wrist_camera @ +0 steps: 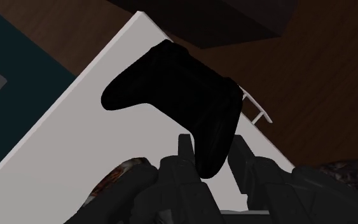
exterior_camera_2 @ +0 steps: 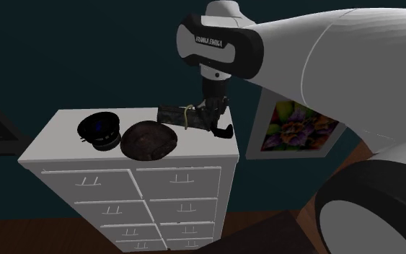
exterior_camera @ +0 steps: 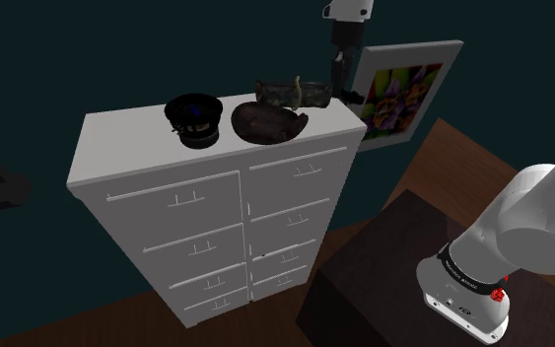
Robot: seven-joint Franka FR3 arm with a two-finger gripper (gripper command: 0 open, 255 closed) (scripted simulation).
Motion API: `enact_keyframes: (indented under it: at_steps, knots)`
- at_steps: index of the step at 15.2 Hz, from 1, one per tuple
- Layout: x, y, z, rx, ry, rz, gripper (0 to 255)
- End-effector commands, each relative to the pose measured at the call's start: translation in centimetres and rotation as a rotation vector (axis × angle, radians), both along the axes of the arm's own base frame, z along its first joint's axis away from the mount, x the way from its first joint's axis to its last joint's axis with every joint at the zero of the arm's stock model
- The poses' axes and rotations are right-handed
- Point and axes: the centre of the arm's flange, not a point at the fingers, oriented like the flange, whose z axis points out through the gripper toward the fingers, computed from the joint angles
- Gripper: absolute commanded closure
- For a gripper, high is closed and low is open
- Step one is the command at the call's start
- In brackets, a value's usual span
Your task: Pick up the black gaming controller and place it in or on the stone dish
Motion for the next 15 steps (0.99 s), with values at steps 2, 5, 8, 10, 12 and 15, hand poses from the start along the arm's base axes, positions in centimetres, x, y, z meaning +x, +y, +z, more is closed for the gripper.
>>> enact_keyframes:
  at_steps: [2,5,8,10,12,15]
  knots:
    - [0.0,0.1,1.5,0.0,0.0,0.0,255]
    - [0.0,0.1,3.1,0.0,0.0,0.0,255]
    - [0.0,0.1,4.7,0.0,0.0,0.0,255]
    - [0.0,0.1,5.7,0.0,0.0,0.0,255]
    - [0.0,0.1,6.8,0.0,0.0,0.0,255]
    - [0.4,1.3,7.9,0.0,0.0,0.0,255]
